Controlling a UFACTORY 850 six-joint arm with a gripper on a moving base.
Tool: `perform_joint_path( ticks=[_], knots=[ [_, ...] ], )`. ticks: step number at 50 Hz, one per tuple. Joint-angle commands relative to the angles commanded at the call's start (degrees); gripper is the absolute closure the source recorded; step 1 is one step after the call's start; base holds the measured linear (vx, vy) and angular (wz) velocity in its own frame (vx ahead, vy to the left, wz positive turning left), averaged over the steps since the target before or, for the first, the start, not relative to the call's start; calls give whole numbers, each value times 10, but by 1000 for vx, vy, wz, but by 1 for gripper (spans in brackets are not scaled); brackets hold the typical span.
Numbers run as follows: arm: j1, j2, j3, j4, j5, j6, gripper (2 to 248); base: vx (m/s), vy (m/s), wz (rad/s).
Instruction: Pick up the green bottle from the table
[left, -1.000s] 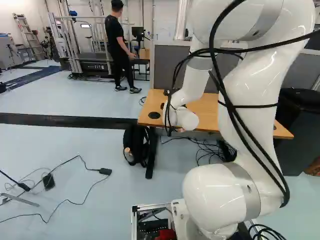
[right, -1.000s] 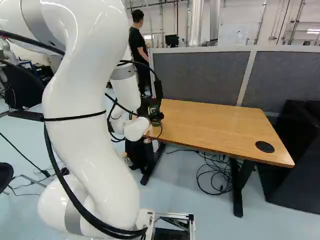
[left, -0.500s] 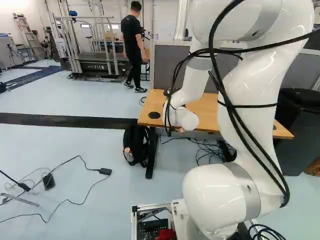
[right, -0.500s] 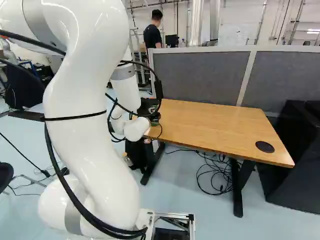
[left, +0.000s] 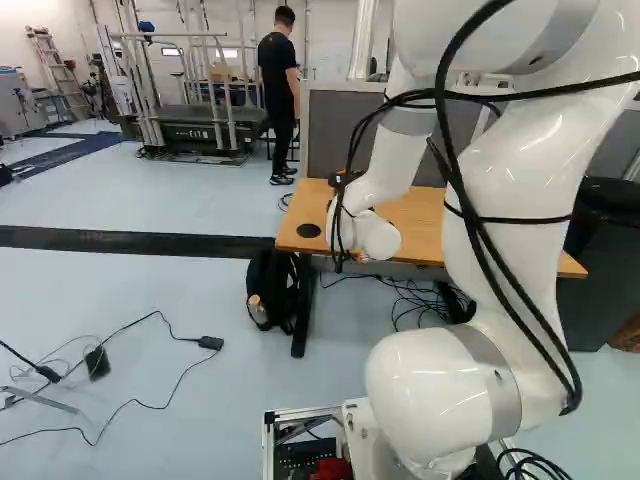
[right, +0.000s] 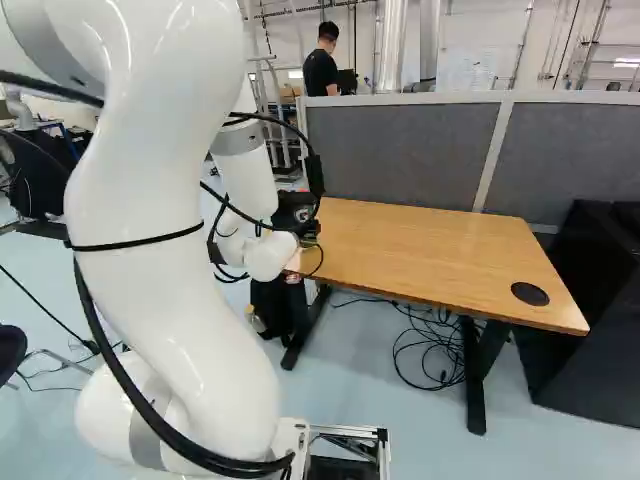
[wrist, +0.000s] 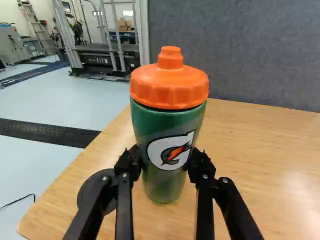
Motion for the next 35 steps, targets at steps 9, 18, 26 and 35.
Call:
perform_joint_path(
  ticks=[9,18,26,35],
  knots=[
    [2,28,18,0,-1,0,137,0,0,0],
    [5,60,39,0,-28,0,137,0,0,0],
    [8,89,59,0,-60,0,137,0,0,0],
    [11,128,85,0,-90,0,137,0,0,0]
  ],
)
